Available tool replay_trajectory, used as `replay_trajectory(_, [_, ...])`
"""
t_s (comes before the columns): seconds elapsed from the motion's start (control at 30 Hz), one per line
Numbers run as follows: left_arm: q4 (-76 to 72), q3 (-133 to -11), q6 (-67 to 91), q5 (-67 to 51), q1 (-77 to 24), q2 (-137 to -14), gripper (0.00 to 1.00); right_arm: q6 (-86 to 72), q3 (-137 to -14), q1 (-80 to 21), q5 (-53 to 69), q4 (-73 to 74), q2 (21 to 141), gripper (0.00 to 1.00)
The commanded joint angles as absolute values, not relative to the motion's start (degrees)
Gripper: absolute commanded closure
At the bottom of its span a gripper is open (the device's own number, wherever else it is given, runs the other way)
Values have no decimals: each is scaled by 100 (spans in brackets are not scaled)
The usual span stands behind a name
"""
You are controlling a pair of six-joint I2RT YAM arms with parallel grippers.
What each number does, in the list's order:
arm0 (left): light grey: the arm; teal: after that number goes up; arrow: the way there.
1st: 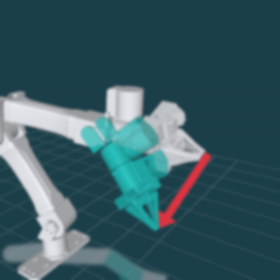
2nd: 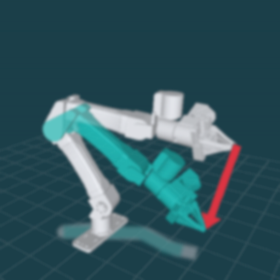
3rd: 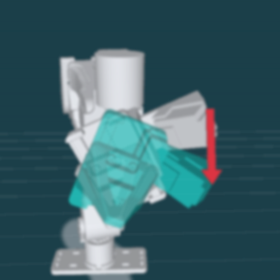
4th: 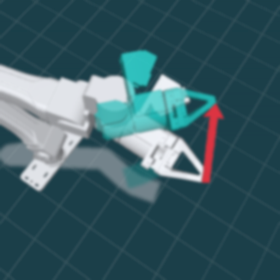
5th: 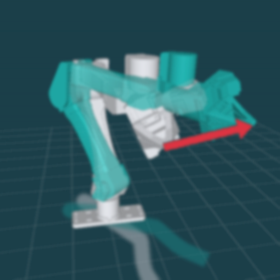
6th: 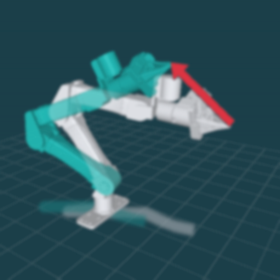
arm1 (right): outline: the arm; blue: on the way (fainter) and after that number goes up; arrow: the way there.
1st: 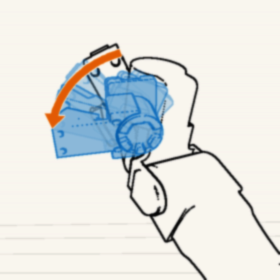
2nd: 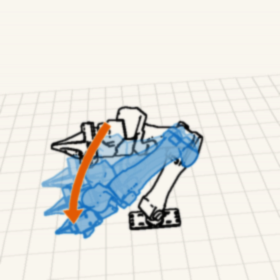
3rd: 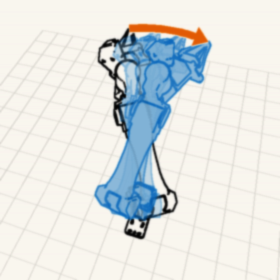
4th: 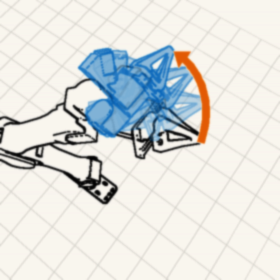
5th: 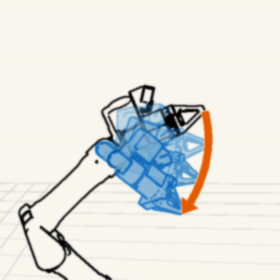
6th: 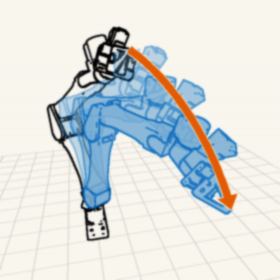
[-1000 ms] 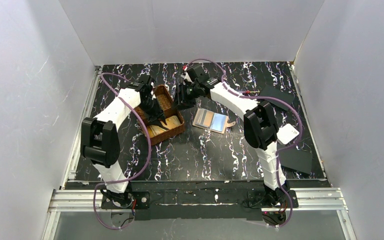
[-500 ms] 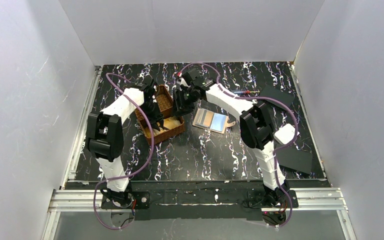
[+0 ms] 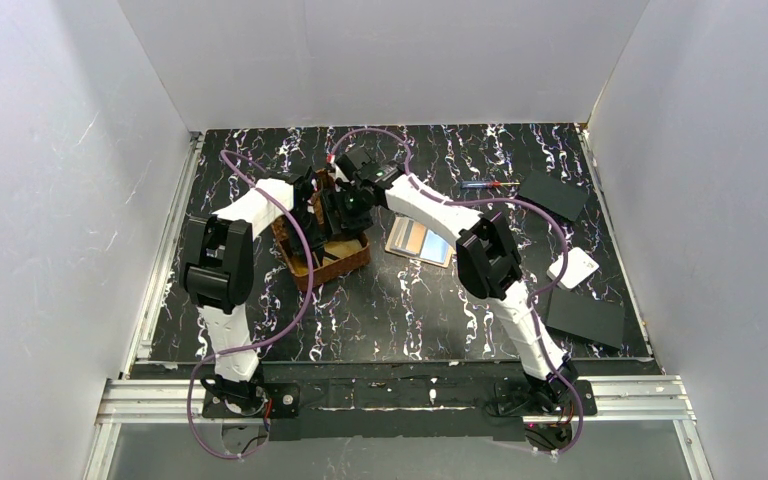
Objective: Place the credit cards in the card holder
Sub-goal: Pick up the credit card from the storage box.
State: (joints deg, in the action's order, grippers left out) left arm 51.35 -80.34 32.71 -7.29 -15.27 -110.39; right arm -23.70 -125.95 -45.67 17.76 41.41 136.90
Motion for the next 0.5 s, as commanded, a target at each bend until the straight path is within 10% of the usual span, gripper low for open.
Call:
replay_trajectory(0.0, [5150,-7902,3374,-587,-1521,-10952,88,-1994,-12875,-4636,1051,4606,13947,30])
replay_trajectory(0.47, [5198,-7931,3394,-658,-1521,-11285,92,-1380,-12584,-4808,170,4896,14304,21])
